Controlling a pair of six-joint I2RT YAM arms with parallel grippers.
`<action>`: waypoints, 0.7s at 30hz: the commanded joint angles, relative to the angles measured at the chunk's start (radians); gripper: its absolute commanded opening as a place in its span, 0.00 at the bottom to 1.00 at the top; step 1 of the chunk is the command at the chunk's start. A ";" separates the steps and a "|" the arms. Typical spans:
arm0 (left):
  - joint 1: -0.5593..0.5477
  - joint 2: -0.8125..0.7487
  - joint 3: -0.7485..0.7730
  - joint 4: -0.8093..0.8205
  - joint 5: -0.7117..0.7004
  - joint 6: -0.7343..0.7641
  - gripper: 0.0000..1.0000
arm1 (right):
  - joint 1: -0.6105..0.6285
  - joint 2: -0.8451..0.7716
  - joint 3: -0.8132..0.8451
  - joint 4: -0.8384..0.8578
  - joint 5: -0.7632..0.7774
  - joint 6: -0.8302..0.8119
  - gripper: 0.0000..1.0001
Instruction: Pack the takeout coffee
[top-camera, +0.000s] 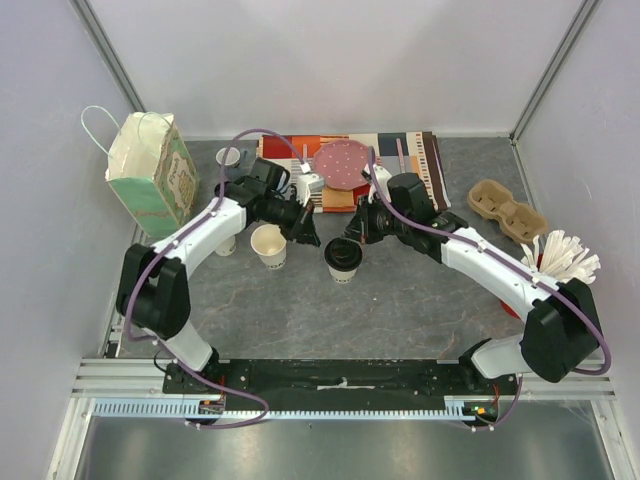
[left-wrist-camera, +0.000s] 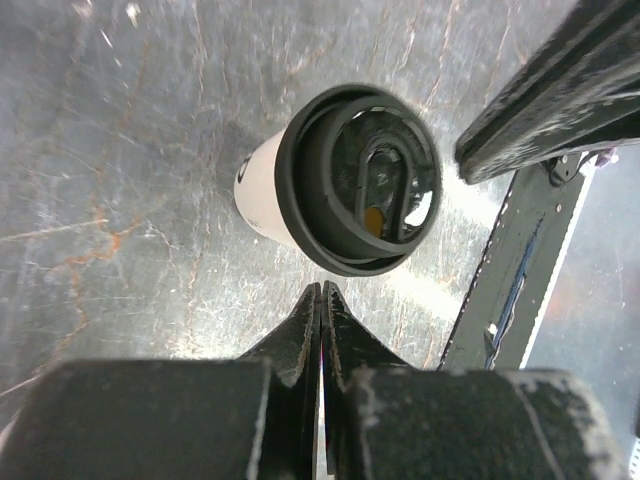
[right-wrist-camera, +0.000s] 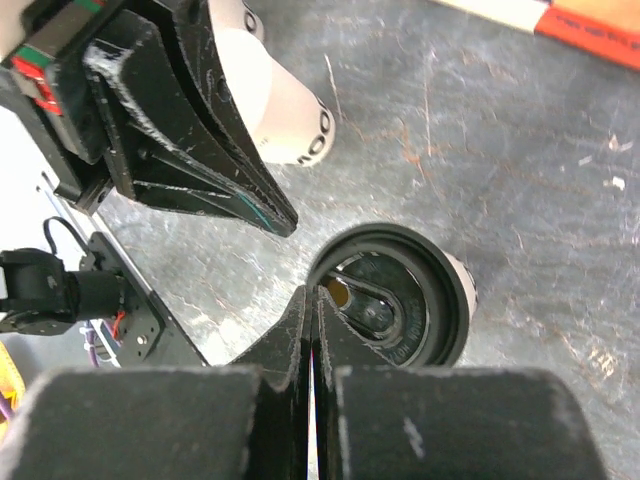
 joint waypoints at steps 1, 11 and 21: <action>-0.004 -0.127 0.082 -0.004 0.041 -0.003 0.03 | 0.007 -0.011 0.097 -0.011 -0.016 -0.021 0.00; -0.057 0.026 0.004 0.048 -0.013 -0.004 0.02 | -0.001 0.091 -0.067 0.116 0.008 -0.004 0.00; -0.047 0.018 -0.076 0.088 0.004 0.034 0.02 | -0.014 0.093 -0.228 0.228 0.001 0.045 0.00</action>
